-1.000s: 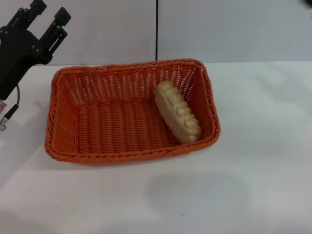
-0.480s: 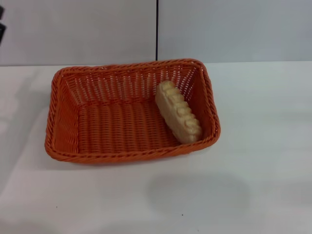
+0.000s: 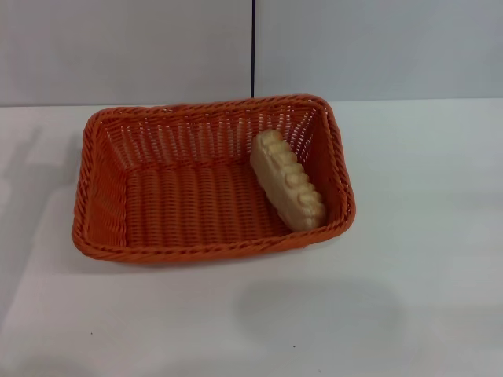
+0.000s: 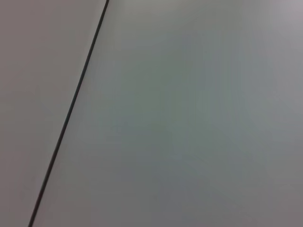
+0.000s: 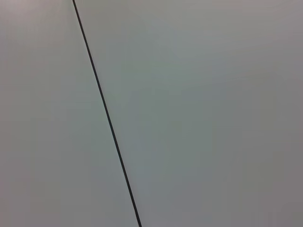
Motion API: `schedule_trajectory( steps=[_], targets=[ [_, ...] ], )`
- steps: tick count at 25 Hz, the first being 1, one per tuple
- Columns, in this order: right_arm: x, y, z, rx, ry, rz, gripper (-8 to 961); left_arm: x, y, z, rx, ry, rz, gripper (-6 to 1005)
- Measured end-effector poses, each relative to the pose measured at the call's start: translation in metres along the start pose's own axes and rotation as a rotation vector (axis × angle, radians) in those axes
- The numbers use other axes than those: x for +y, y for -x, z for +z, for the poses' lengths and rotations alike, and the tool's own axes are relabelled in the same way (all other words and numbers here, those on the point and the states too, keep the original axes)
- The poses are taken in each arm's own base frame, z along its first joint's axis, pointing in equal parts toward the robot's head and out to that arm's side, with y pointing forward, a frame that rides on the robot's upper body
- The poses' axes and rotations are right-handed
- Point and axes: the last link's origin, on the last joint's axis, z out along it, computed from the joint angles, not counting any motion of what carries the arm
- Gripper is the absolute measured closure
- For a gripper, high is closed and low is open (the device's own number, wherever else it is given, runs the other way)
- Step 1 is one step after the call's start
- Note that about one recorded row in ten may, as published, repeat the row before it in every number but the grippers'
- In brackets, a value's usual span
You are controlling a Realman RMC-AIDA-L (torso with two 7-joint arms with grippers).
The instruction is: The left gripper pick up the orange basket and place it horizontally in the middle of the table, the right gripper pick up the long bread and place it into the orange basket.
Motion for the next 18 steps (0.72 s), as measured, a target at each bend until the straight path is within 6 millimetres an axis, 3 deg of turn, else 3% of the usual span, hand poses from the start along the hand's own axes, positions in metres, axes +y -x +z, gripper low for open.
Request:
schedule_trajectory(
  steps=[18],
  targets=[
    [0.0012, -0.0013, 0.0013, -0.003, -0.003, 0.008, 328, 0.0007, -0.0020, -0.0113, 0.005, -0.015, -0.010, 353]
  ],
)
